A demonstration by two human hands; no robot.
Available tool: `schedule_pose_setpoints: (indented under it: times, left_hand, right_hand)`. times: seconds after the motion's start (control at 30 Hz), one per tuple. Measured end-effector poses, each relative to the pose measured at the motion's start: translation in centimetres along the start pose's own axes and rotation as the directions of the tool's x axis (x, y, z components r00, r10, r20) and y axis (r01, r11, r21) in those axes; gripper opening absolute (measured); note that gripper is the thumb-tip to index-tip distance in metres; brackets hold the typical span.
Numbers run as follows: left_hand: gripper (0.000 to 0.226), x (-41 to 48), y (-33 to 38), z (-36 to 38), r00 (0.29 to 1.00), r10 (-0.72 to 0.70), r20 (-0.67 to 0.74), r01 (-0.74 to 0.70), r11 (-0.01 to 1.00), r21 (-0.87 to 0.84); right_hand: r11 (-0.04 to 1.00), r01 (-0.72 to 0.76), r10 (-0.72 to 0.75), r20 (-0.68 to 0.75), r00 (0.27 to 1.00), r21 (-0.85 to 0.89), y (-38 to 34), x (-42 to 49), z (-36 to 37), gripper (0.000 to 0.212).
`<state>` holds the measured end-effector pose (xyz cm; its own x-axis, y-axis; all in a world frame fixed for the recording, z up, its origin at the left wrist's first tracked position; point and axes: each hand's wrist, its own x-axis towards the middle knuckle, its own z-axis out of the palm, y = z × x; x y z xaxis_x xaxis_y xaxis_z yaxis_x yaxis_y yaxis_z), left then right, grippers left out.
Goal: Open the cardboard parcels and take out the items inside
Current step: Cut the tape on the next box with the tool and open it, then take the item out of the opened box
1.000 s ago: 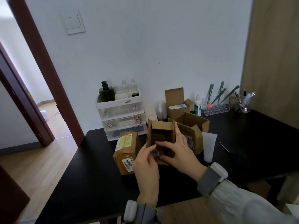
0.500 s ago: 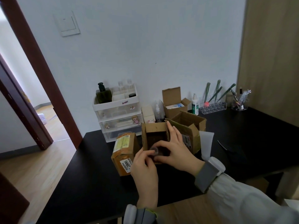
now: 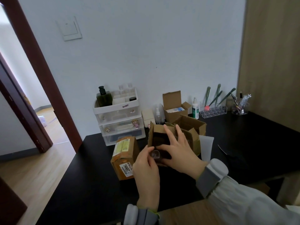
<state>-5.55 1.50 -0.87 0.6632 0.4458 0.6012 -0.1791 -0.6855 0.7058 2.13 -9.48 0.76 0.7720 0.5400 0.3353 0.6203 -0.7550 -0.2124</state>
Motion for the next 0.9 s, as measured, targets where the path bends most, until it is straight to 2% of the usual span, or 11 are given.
schedule_pose_setpoints:
  times: [0.2,0.4,0.5,0.57,0.63,0.7,0.73,0.83,0.9]
  left_hand:
    - [0.028,-0.1,-0.1,-0.4,1.000,-0.012,-0.018,0.012,1.000,-0.010]
    - [0.029,-0.5,0.1,-0.5,1.000,-0.005,-0.020,0.005,1.000,-0.018]
    - [0.028,-0.3,-0.1,-0.6,0.999,-0.025,-0.022,0.024,0.999,-0.044]
    - [0.028,0.1,-0.3,-0.8,0.999,-0.044,-0.027,0.043,0.998,-0.041]
    - [0.028,0.5,-0.6,-0.9,0.998,-0.060,-0.019,0.060,0.998,-0.018]
    - [0.027,0.9,-1.0,-0.9,0.998,-0.063,-0.023,0.064,0.998,0.006]
    - [0.025,1.1,-1.1,-0.8,0.997,-0.066,-0.026,0.067,0.998,0.017]
    - [0.022,1.7,-1.3,-0.5,0.996,-0.090,-0.005,0.090,0.995,0.031]
    - [0.023,2.1,-1.1,-0.3,0.995,-0.093,0.027,0.092,0.996,0.016]
  right_hand:
    - [0.996,0.093,-0.092,-0.059,0.994,0.005,0.0,-0.1,0.2,0.025]
    - [0.986,0.159,-0.161,-0.037,0.986,-0.050,0.2,0.3,0.3,0.035]
    - [0.988,0.140,-0.132,-0.104,0.986,0.072,0.2,0.2,0.4,0.031]
    - [0.965,0.115,-0.064,-0.215,0.974,0.234,0.1,0.1,0.2,0.028]
    - [0.863,0.107,0.051,-0.295,0.954,0.494,-0.2,-0.2,-0.6,0.026]
    - [0.655,0.151,0.147,-0.321,0.936,0.740,-0.4,-0.5,-1.8,0.028]
    - [0.582,0.192,0.178,-0.354,0.918,0.790,-0.4,-0.5,-2.4,0.028]
    - [0.542,0.263,0.238,-0.447,0.862,0.798,-0.3,-0.4,-3.9,0.039]
    - [0.486,0.254,0.277,-0.423,0.863,0.836,0.0,-0.3,-4.7,0.048]
